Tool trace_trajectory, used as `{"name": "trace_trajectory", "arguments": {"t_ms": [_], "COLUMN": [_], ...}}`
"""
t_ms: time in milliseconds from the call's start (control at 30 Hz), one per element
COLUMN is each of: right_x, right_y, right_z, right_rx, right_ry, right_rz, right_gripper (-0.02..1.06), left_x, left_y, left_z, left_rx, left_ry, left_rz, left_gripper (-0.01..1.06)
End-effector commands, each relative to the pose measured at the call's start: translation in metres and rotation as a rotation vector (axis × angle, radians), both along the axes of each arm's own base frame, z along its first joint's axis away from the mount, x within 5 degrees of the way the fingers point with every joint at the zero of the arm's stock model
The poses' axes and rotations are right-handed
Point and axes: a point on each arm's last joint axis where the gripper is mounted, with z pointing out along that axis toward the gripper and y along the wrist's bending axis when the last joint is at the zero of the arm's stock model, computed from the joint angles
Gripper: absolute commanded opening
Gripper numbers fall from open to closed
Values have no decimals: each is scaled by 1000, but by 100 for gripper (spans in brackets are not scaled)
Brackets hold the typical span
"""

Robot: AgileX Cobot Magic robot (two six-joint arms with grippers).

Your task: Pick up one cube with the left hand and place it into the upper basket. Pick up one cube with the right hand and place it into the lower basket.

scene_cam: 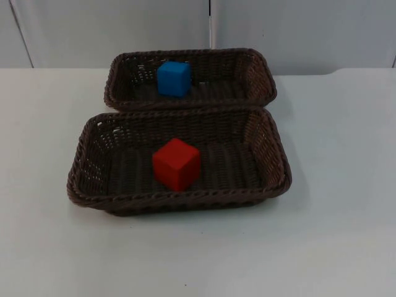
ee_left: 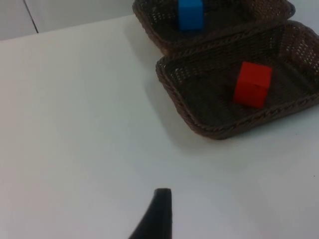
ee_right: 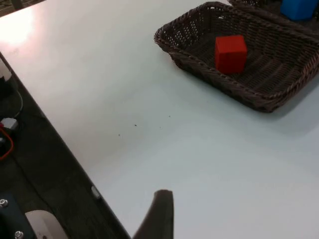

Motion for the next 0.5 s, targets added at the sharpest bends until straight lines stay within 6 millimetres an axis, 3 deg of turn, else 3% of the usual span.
{"name": "trace_trajectory", "arguments": {"t_ms": [0,467], "right_x": [0,-2], "right_y": [0,1], "right_z": [0,0], "right_rx": [4,-5], "right_ry": [-4,-16], "right_rz": [6,38], "right_gripper": [78,78], "left_x": [0,0], "left_y": [1,1], "left_z": [-1,-1], "left_rx": [-4,-4], "left_ry": [2,2], "left_rz": [12,12], "left_gripper": [84,84]}}
